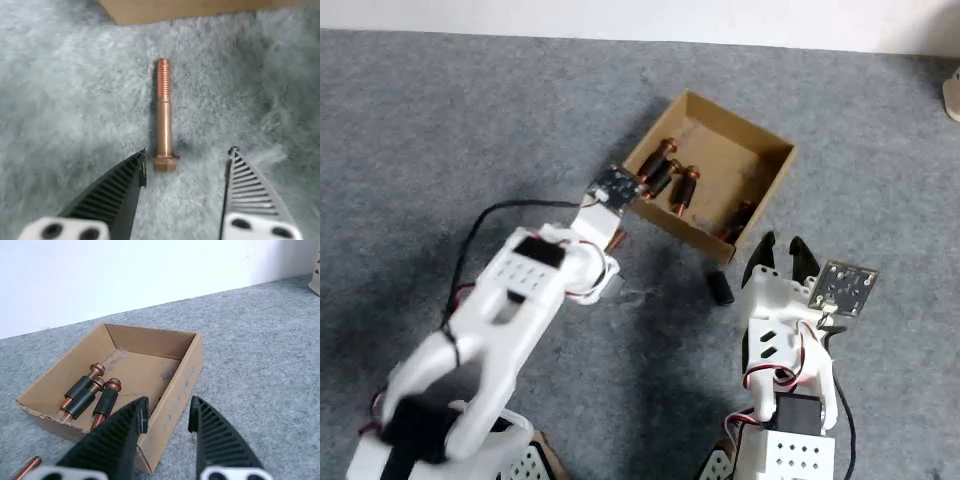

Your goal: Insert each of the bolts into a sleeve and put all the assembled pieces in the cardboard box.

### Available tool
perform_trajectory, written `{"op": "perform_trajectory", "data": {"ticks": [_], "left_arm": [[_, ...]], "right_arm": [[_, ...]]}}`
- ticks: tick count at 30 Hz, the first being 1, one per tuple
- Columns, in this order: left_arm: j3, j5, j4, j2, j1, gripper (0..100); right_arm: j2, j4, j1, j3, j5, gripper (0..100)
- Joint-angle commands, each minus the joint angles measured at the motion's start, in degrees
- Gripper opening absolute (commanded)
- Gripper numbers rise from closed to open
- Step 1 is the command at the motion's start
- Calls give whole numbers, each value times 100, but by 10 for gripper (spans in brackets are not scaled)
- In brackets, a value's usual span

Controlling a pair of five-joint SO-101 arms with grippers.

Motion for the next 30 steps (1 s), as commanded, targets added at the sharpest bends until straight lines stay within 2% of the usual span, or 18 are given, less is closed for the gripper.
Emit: {"op": "perform_trajectory", "data": {"ticks": [1, 11, 19, 25, 27, 30], "left_arm": [[-576, -88, 9, 488, -48, 245], [-1499, -97, 9, 1745, -901, 246], [-1516, -97, -9, 2369, -734, 245], [-1508, -62, 18, 2360, -673, 239], [-1490, -62, 18, 2360, -699, 179], [-1525, -70, -9, 2369, -725, 0]], "right_arm": [[-48, -119, -66, 664, 97, 120], [-40, -119, -66, 664, 97, 120], [-40, -127, -75, 664, 97, 120], [-40, -127, -75, 664, 97, 120], [-40, -127, -75, 664, 97, 120], [-40, -127, -75, 664, 97, 120]]}}
